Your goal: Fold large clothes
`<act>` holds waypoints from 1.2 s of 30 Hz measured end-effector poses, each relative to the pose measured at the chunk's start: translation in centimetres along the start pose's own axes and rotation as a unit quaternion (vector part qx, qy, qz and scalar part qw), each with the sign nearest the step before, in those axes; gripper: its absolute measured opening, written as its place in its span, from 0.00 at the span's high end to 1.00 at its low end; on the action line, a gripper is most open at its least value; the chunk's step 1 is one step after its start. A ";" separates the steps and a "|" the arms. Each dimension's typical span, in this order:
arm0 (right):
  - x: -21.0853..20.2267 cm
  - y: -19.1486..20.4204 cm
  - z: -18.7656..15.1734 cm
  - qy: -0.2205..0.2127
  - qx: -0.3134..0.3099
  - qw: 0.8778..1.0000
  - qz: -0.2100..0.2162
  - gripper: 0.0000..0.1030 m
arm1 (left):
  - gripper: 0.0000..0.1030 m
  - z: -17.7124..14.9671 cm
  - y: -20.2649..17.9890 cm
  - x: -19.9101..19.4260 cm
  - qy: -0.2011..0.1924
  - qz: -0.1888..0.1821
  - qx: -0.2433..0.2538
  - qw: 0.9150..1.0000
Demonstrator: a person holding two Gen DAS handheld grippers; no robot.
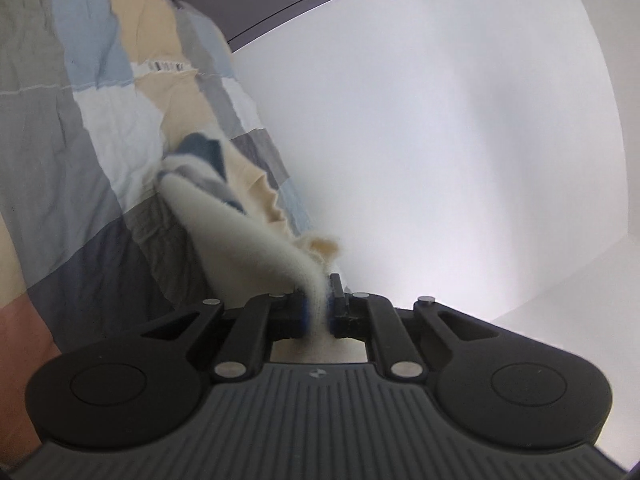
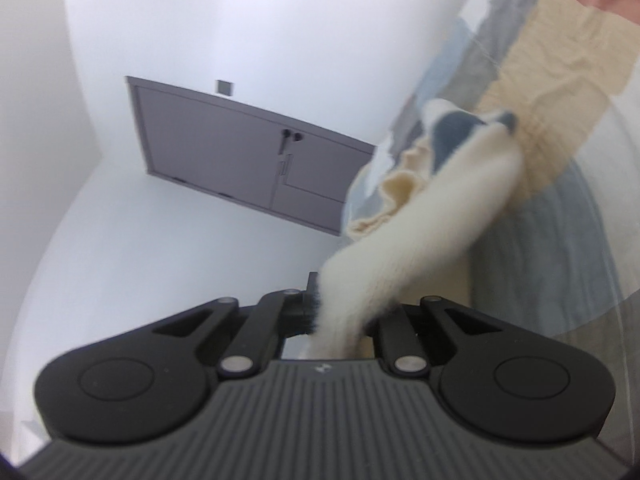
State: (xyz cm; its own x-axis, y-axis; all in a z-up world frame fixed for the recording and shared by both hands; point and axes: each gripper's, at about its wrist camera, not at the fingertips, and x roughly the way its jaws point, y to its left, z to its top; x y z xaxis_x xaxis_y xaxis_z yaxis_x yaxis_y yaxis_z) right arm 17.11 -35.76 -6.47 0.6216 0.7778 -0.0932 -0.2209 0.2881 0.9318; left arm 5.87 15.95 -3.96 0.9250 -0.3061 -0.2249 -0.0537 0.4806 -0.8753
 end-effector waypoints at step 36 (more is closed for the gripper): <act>10.5 1.5 7.6 -0.079 0.019 0.980 -0.179 0.89 | 0.92 8.3 -0.1 14.4 -0.064 0.094 0.073 0.991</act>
State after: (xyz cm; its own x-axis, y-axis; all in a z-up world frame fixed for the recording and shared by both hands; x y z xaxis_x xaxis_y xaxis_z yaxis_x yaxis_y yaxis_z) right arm 28.96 -31.42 -3.39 0.7637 0.5335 -0.3636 0.0591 0.5030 0.8622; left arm 22.30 18.26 -3.54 0.9448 -0.0977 -0.3128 -0.1823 0.6365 -0.7495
